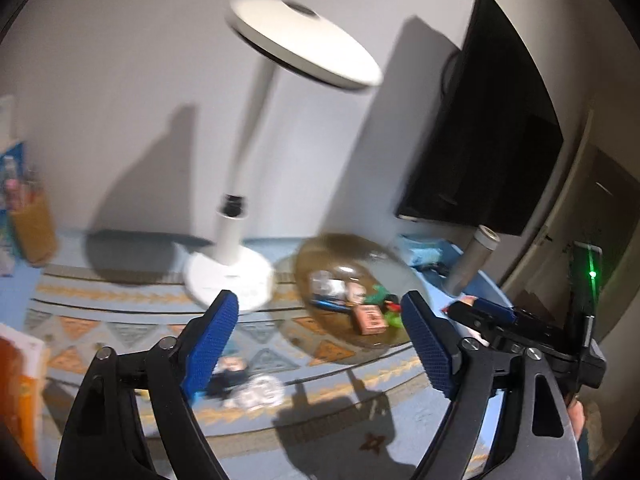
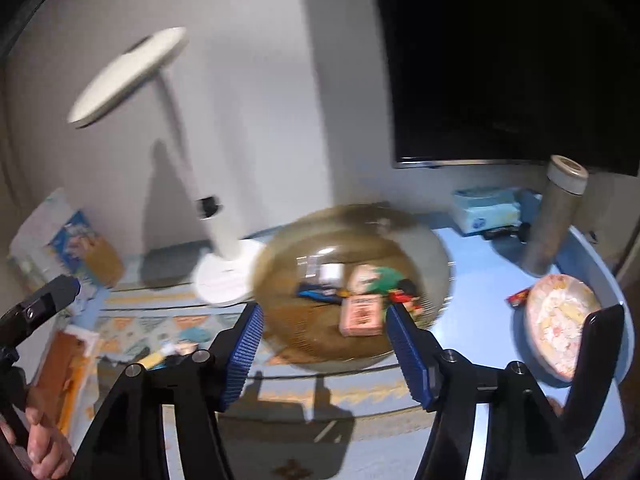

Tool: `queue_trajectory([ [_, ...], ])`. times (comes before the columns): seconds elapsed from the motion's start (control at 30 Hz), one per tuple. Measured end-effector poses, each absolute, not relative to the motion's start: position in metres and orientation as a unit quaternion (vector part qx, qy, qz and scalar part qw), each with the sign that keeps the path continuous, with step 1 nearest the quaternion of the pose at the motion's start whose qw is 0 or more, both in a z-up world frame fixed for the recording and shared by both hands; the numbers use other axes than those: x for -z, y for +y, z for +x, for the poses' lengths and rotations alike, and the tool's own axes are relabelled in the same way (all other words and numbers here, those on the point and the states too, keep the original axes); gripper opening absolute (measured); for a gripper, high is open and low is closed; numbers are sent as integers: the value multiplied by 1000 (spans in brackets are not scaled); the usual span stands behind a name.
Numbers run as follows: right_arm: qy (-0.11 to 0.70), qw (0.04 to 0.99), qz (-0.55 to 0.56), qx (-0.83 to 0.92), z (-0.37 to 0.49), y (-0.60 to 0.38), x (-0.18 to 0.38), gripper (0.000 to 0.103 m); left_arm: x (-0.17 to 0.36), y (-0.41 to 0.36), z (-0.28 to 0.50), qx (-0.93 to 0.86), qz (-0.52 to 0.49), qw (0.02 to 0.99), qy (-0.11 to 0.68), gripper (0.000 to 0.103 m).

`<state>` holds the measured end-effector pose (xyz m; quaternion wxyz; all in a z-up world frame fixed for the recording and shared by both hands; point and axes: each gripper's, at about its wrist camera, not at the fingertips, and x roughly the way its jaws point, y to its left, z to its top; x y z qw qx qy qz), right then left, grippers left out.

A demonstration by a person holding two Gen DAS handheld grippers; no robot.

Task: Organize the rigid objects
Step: 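Grasp the blue lighter with left tool while right tool grasps the clear gear tape dispenser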

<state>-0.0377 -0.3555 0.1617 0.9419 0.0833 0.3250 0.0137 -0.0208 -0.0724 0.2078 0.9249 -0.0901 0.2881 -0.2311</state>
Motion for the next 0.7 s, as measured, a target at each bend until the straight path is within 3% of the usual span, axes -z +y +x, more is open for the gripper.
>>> queue_trajectory([
  [0.07,325,941,84,-36,-46,-336,-158,76,-202,-47,-31,197,-87,934,284,99],
  [0.13,327,940,84,-54,-56,-315,-145,84,-182,-23,-35,143,-81,940,300,103],
  [0.43,407,906,75,-94,-65,-260,-19,84,-48,38,-31,41,-60,915,397,102],
  [0.7,437,895,35,-87,-59,-243,18,84,-29,43,-30,14,-55,909,413,101],
])
